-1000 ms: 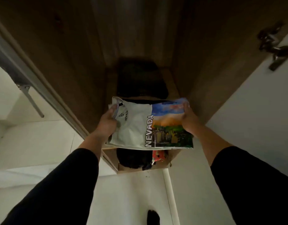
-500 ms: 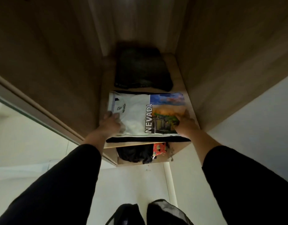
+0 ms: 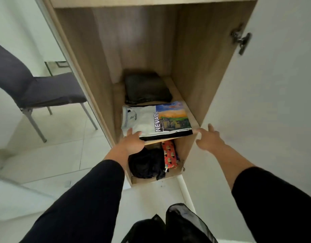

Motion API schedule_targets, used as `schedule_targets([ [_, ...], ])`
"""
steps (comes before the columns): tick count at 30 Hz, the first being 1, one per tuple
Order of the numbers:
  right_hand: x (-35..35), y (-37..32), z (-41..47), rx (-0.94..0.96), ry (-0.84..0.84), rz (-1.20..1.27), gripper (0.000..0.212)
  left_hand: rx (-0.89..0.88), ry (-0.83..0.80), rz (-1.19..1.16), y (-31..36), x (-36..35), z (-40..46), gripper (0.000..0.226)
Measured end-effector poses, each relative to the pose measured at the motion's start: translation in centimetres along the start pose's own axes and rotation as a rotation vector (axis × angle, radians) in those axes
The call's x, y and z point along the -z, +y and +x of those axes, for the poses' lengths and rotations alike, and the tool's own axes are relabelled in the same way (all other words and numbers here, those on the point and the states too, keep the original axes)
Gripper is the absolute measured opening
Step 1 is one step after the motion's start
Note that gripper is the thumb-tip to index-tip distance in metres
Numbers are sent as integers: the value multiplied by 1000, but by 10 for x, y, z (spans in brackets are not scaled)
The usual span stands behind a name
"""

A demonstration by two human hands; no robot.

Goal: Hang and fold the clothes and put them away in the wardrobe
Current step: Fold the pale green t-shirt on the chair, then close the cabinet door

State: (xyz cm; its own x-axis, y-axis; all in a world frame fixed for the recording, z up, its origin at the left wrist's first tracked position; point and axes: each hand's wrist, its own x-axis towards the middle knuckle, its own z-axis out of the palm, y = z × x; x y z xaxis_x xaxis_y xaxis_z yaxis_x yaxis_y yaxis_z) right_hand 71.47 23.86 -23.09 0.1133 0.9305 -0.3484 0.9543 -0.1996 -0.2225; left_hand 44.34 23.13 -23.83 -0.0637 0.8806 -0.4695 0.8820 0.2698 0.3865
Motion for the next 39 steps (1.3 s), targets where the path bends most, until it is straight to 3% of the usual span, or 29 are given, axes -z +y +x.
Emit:
schedule_targets([
  [7,61,38,-138,16,154,39,52,-238,4,-69,76,-6,-109,55],
  [10,109,53,-189,47,299,49,47,-369,7,-70,127,-5,-152,53],
  [20,236,99,-360,333,1014,211,37,-876,203,-268,298,0,-319,66],
  [24,259,124,-402,357,1370,435,44,-1034,342,-300,339,3,-365,69],
  [26,264,140,-405,263,1284,639,50,-1052,346,-318,349,7,-381,69],
  [29,256,153,-397,265,768,978,52,-1064,332,-338,352,11,-388,65],
  [30,249,154,-395,292,700,1037,51,-1065,310,-350,351,12,-389,63],
  [34,234,148,-395,327,724,1097,52,-1078,353,-448,336,10,-390,48],
  [39,217,111,-395,455,731,1015,70,-1061,698,-607,288,21,-386,34],
])
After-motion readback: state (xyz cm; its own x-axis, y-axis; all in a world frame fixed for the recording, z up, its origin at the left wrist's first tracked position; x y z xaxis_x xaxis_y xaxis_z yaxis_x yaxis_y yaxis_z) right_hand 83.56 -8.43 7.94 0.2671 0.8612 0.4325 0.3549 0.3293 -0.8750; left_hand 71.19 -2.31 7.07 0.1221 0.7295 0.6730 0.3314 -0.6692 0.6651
